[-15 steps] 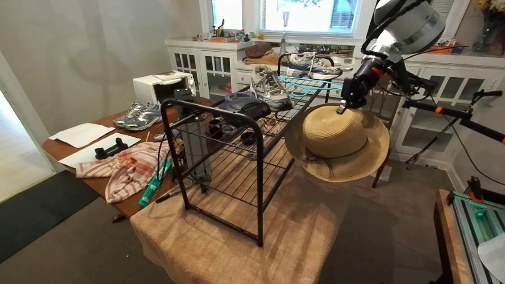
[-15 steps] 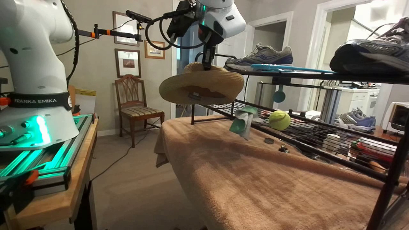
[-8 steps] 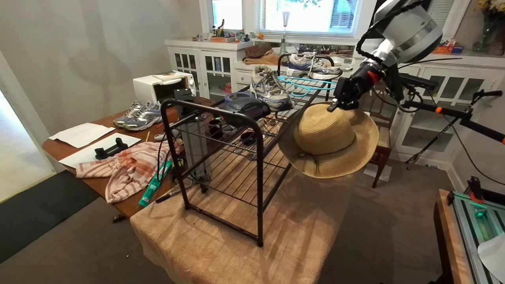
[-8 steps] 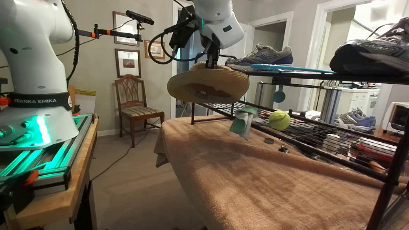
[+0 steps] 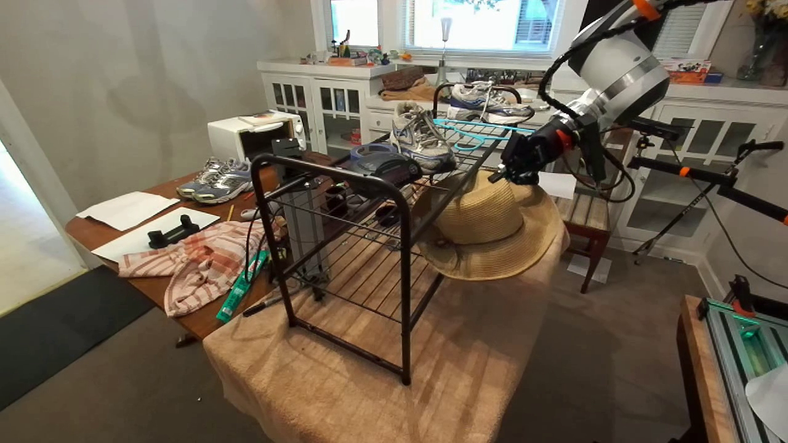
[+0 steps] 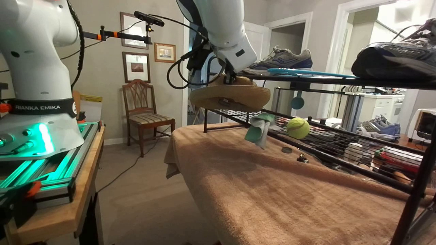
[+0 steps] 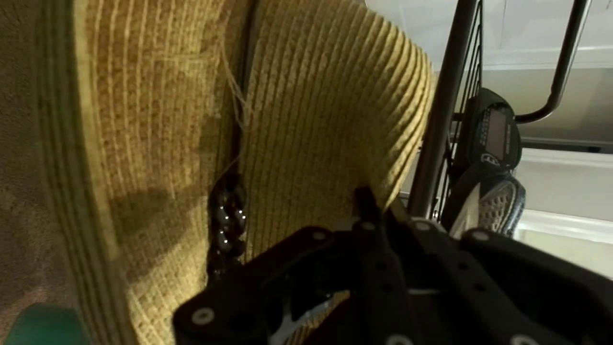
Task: Put the brown hat on the bottom shelf.
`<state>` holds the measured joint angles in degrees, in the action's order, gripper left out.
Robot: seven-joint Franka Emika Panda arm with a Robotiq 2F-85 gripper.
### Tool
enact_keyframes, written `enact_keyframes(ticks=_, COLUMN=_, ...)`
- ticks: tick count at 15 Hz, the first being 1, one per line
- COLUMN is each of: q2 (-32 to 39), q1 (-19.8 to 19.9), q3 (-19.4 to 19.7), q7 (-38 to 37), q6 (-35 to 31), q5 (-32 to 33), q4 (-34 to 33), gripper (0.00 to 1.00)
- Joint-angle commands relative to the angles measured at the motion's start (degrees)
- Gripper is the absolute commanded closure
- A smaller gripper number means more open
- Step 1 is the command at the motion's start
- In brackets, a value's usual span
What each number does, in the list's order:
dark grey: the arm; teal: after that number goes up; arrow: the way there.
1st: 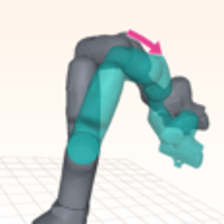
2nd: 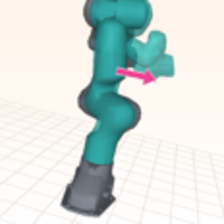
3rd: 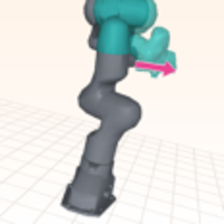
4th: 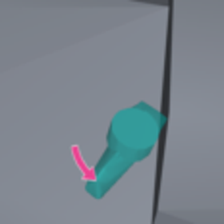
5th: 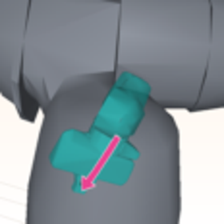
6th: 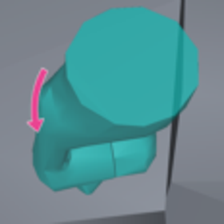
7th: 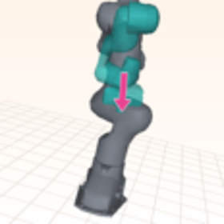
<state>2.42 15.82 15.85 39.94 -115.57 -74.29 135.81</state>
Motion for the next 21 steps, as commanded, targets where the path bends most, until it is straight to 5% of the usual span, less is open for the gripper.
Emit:
enact_keyframes(ticks=1, q2=3.72, q1=-0.24, q3=-0.59, q7=5.33, q6=-1.80, q5=-7.15, q4=-0.63, gripper=0.98)
enact_keyframes(ticks=6, q2=7.81, q1=-0.43, q3=-0.98, q7=11.11, q6=-1.44, q5=-14.71, q4=-1.41, gripper=0.98)
enact_keyframes(ticks=9, q2=7.15, q1=-0.37, q3=-0.55, q7=9.48, q6=-1.01, q5=-12.28, q4=-0.76, gripper=0.93)
enact_keyframes(ticks=13, q2=8.11, q1=-0.48, q3=-0.70, q7=10.51, q6=-1.46, q5=-13.12, q4=-1.21, gripper=0.98)
enact_keyframes(ticks=21, q2=11.60, q1=-3.13, q3=-4.19, q7=10.24, q6=0.24, q5=-24.51, q4=-2.77, gripper=0.98)
